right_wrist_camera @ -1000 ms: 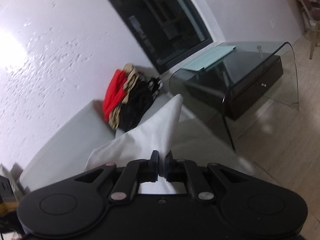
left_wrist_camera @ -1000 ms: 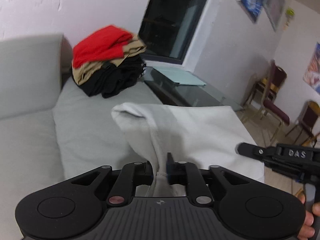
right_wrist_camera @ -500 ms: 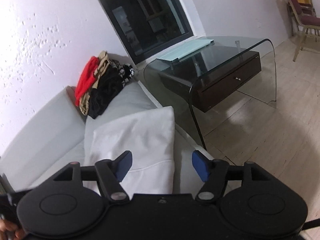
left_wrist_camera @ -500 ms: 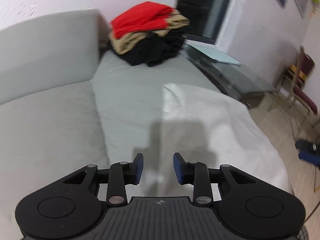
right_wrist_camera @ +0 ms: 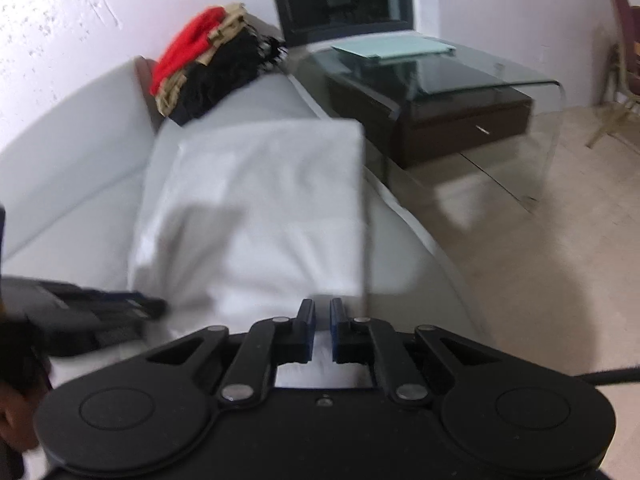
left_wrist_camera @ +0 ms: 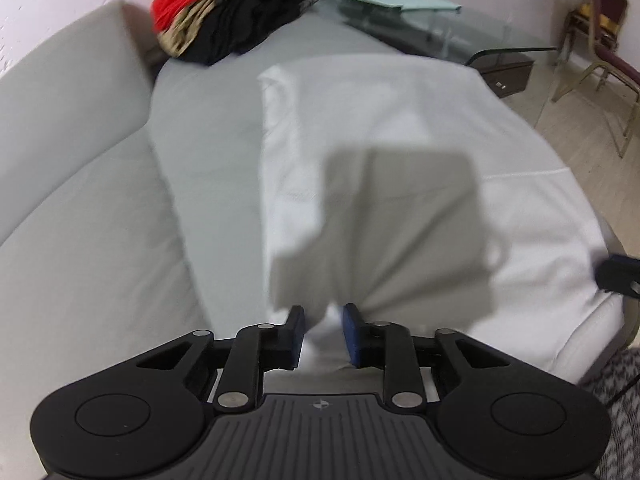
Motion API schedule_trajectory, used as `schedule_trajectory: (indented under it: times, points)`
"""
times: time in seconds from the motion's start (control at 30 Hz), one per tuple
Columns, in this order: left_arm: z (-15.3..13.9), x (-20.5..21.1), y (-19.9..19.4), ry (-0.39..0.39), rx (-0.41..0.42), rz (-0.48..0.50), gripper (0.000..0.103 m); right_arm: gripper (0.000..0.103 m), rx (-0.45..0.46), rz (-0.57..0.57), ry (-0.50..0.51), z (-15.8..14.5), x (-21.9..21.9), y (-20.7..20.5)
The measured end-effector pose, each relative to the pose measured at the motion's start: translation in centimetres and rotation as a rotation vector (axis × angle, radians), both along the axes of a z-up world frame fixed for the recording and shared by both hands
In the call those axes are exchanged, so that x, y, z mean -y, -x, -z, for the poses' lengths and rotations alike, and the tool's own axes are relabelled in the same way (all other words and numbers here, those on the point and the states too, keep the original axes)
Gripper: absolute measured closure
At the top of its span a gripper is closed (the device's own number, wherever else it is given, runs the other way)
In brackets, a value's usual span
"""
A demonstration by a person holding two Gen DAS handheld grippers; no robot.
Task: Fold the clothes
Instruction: 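Open both tools to release the folded shirt and pull back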
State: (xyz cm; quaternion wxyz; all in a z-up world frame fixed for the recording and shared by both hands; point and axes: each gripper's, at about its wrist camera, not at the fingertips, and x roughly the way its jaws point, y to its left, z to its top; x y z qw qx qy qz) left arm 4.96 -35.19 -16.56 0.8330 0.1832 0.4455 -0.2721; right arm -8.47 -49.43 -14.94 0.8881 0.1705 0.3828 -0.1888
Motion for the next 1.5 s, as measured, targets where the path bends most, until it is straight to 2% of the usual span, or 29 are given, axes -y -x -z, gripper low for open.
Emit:
schedule_trajectory:
  times: [0.07, 0.17, 0.2, 0.23, 0.27, 0.3, 0.33, 0.37, 0.4, 0.43, 0.6, 0.77, 0.93, 1.2, 1.5]
  points:
    - [-1.2, -0.9, 0.9, -0.003, 0.023, -0.006, 0.085, 0.095, 0.002, 0.013, -0.034, -0.7, -0.2, 1.0]
    - [-4.2, -1.9, 3.0, 0.01, 0.088, -0.001, 0.077, 0.084, 0.044, 0.014, -0.12, -2.3, -0.5, 1.9]
    - [-5.3, -2.2, 3.9, 0.02, 0.107, 0.002, 0.068, 0.071, 0.059, 0.013, -0.145, -2.9, -0.7, 2.2]
    - [-6.6, -2.6, 4.7, 0.04, 0.122, 0.005, 0.064, 0.054, 0.07, 0.01, -0.151, -3.8, -1.2, 2.4]
    - [-7.9, -2.9, 5.5, 0.061, 0.137, 0.007, 0.057, 0.048, 0.081, 0.006, -0.154, -4.7, -1.7, 2.6]
    - [-9.0, -3.3, 6.3, 0.076, 0.147, 0.011, 0.055, 0.041, 0.098, -0.006, -0.146, -5.8, -2.2, 3.0]
    - [-10.1, -3.6, 7.0, 0.089, 0.155, 0.011, 0.053, 0.037, 0.114, -0.017, -0.139, -6.9, -2.7, 3.3]
    - [-11.2, -3.9, 7.6, 0.1, 0.163, 0.01, 0.045, 0.034, 0.125, -0.021, -0.136, -8.0, -3.1, 3.8]
    - [-12.1, -4.2, 8.2, 0.112, 0.169, 0.009, 0.035, 0.027, 0.136, -0.024, -0.133, -9.1, -3.5, 4.2]
    - [-13.1, -4.6, 8.9, 0.123, 0.174, 0.007, 0.031, 0.018, 0.145, -0.018, -0.133, -10.1, -3.6, 4.7]
    - [-16.1, -5.9, 11.2, 0.158, 0.171, 0.001, 0.018, 0.002, 0.164, -0.007, -0.096, -14.6, -4.6, 7.0]
    - [-17.7, -6.9, 13.1, 0.183, 0.169, 0.008, 0.011, 0.0, 0.169, -0.019, -0.007, -17.3, -6.5, 8.9]
    - [-18.3, -7.2, 14.6, 0.169, 0.187, 0.011, 0.005, 0.0, 0.174, -0.027, 0.017, -18.4, -7.8, 10.1]
    - [-17.6, -7.3, 14.7, 0.156, 0.168, 0.006, 0.005, 0.0, 0.132, -0.031, 0.065, -17.8, -9.0, 10.6]
    - [-16.5, -6.9, 14.5, 0.142, 0.136, 0.009, 0.005, 0.0, 0.103, -0.022, 0.048, -16.4, -8.4, 10.3]
